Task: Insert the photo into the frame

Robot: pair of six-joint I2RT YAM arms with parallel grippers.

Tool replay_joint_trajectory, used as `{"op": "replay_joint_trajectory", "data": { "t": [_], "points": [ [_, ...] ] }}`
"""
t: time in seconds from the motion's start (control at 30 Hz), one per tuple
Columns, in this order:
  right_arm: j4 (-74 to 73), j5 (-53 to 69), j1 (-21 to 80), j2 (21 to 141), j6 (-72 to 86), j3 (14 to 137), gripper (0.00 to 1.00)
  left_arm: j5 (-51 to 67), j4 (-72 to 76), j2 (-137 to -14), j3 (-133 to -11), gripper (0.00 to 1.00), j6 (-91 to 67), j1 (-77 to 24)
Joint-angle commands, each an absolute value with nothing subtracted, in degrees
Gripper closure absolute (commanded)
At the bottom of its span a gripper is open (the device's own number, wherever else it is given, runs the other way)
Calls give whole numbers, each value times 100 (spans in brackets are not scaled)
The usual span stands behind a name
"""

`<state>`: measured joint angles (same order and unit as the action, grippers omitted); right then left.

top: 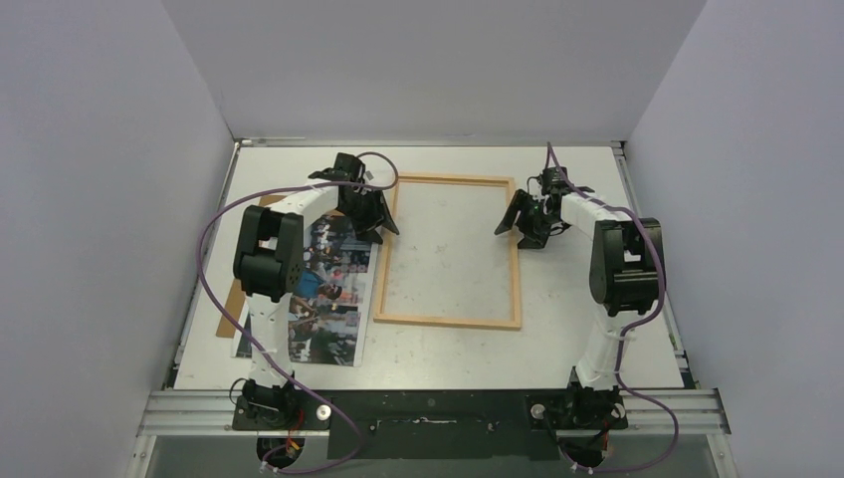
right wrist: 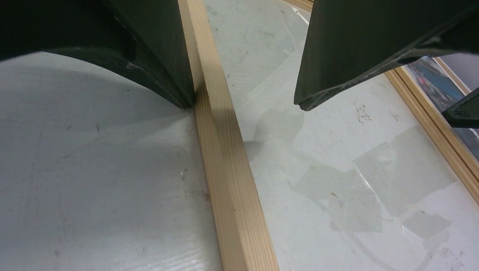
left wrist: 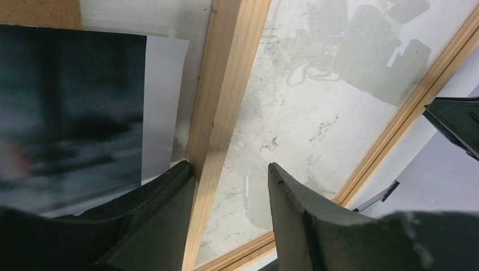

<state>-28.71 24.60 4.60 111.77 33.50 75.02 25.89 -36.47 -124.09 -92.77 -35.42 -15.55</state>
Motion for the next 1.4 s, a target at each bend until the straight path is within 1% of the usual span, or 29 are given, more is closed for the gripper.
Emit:
{"op": "replay_joint_trajectory", "data": {
  "t": [0.0, 0.2, 0.27, 0.37, 0.47, 0.57, 0.7, 0.73, 0.83, 0.9, 1.0, 1.13, 1.27, 1.37],
  "points": [
    [-2606, 2566, 523, 11377, 3452, 7861, 35, 2473, -3676, -12121, -9244, 52, -3753, -1810],
    [-2584, 1988, 458, 11005, 3633, 7746, 35, 2535, -4012, -12162, -9492, 51, -3591, -1802],
    [-2612, 1736, 432, 10844, 3611, 7735, 34, 2371, -4215, -12130, -9577, 51, -3488, -1782],
    [-2748, 1353, 432, 10537, 3508, 7786, 33, 2083, -4481, -11984, -9667, 48, -3341, -1693],
    [-2838, 1054, 499, 10170, 3476, 7818, 31, 1989, -4525, -11688, -9593, 43, -3202, -1527],
    [-2893, 819, 778, 9876, 3491, 7912, 30, 1996, -4454, -11309, -9370, 39, -3112, -1355],
    [-2677, 758, 1572, 9731, 3744, 8100, 31, 1923, -4276, -10716, -8748, 39, -3131, -1061],
    [-2489, 772, 1818, 9726, 3886, 8091, 31, 1884, -4186, -10567, -8516, 40, -3163, -958],
    [-1862, 685, 2636, 9822, 4330, 8087, 33, 1721, -3868, -10080, -7670, 46, -3337, -574],
    [-1627, 584, 3096, 9986, 4561, 8197, 34, 1714, -3621, -9809, -7177, 54, -3472, -324],
    [-1461, 523, 3676, 10337, 4761, 8503, 38, 1764, -3333, -9514, -6645, 59, -3568, -53],
    [-1354, 480, 4192, 10801, 5191, 8806, 44, 1672, -3241, -9394, -6256, 61, -3547, 162],
    [-1464, 340, 4592, 11232, 5677, 9073, 45, 1402, -3238, -9306, -5904, 65, -3603, 306],
    [-1701, 313, 4839, 11557, 5750, 9413, 45, 1387, -3245, -9278, -5755, 66, -3595, 435]
  ]
}}
